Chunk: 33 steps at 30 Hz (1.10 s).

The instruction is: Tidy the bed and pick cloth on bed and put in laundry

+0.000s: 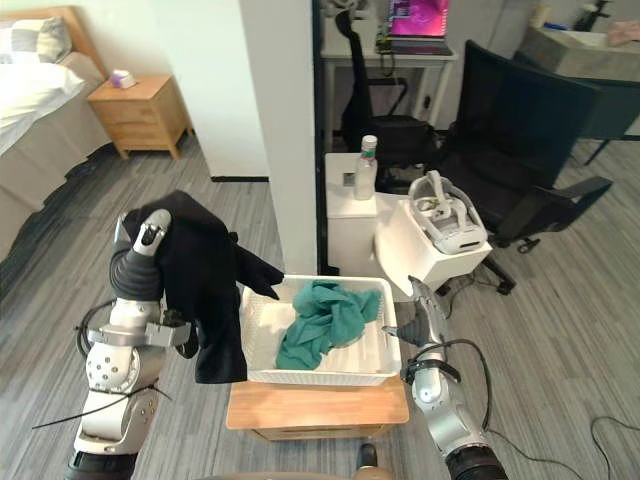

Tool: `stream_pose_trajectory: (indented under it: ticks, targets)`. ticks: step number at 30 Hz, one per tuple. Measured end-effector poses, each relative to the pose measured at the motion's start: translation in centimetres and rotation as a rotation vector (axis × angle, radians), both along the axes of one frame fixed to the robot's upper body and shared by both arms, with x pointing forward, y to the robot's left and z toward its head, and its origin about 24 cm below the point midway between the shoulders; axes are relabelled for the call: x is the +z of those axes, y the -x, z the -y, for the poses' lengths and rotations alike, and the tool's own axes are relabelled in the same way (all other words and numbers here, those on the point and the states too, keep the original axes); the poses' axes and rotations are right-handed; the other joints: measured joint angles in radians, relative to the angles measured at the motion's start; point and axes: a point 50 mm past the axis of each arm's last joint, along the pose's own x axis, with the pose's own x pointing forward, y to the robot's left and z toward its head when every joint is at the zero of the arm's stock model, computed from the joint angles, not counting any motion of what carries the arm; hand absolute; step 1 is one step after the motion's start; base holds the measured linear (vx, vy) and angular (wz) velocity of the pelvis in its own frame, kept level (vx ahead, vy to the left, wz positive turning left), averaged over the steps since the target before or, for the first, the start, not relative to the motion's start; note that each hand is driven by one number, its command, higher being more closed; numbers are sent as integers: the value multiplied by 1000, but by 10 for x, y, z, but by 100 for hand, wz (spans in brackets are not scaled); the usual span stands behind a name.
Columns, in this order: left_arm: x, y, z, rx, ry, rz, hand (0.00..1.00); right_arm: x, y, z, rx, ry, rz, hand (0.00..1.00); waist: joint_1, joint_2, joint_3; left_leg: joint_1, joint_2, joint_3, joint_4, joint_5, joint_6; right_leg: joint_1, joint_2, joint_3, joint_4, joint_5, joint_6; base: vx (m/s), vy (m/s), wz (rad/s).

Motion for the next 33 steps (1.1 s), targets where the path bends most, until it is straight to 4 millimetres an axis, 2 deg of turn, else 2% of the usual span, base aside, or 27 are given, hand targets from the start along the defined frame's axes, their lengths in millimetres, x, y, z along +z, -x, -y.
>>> stream_pose_trajectory:
  ticks: [2,8,10,11,12,15,17,18,19,23,25,30,33]
  targets:
    - [-5,-20,4,4,9,-72,100,-2,4,-5,7,-34,-13,0,-19,-1,-8,27,2,35,-21,2,-3,0,12,36,1,2,-3,-13,-1,-41]
    - [-24,-47,20,29,-66,-194,100,-11,22,-21,22,-129,-53,0,-64,-5,-14,58,11,98,-30,-10,-19,0,32,90,1,6,-2,-5,-4,-33]
    - [-41,-62,19,82,-81,-284,100,-18,32,-26,28,-155,-92,0,-84,-2,-19,74,20,149,-41,-23,-28,-3,40,114,1,9,-5,-9,1,-28]
    - [-46,-65,19,93,-86,-318,100,-20,35,-27,28,-162,-103,0,-85,-2,-19,78,22,167,-42,-25,-30,-3,42,120,0,9,-5,4,-1,-38]
    - [-67,-69,19,110,-90,-425,100,-25,42,-28,19,-188,-129,0,-85,-1,-20,85,26,190,-42,-29,-37,-6,49,138,0,10,-7,8,-5,-35]
    - [-103,-69,23,122,-128,-596,100,-30,51,-28,4,-207,-156,0,-91,-2,-20,72,26,207,-43,-28,-44,-26,52,151,-1,10,-7,-1,-10,-21]
    - [-150,-53,21,147,-178,-803,100,-33,55,-31,11,-228,-175,0,-117,-1,-20,65,26,216,-40,-26,-42,-35,54,159,-3,10,-7,16,-22,-13]
    - [-161,-48,20,150,-181,-853,0,-34,57,-31,13,-232,-179,0,-117,-1,-20,65,26,223,-38,-26,-43,-36,55,166,-4,10,-7,29,-19,-21]
    - [-182,-37,18,157,-191,-944,0,-35,60,-32,12,-239,-184,0,-117,0,-19,66,26,234,-33,-27,-45,-37,56,172,-5,10,-7,22,-9,-15]
    - [-223,-6,13,170,-230,-1119,0,-35,63,-33,19,-260,-173,0,-119,-1,-15,49,24,235,-19,-35,-56,-55,54,175,-3,10,-7,-8,-10,-4]
    - [-229,0,11,173,-245,-1150,0,-35,60,-34,25,-263,-165,0,-115,-4,8,45,24,233,-11,-35,-56,-55,52,172,-1,10,-8,-58,-21,2]
    - [-232,4,8,181,-290,-1148,0,-33,56,-34,38,-262,-145,0,-111,16,29,30,26,228,-3,-34,-55,-67,50,166,-1,8,-9,-71,-25,1]
    - [-214,-4,3,187,-270,-1034,0,-34,58,-31,36,-253,-152,0,-113,20,33,32,28,204,-7,-34,-56,-56,48,148,-1,5,-9,-75,-16,18]
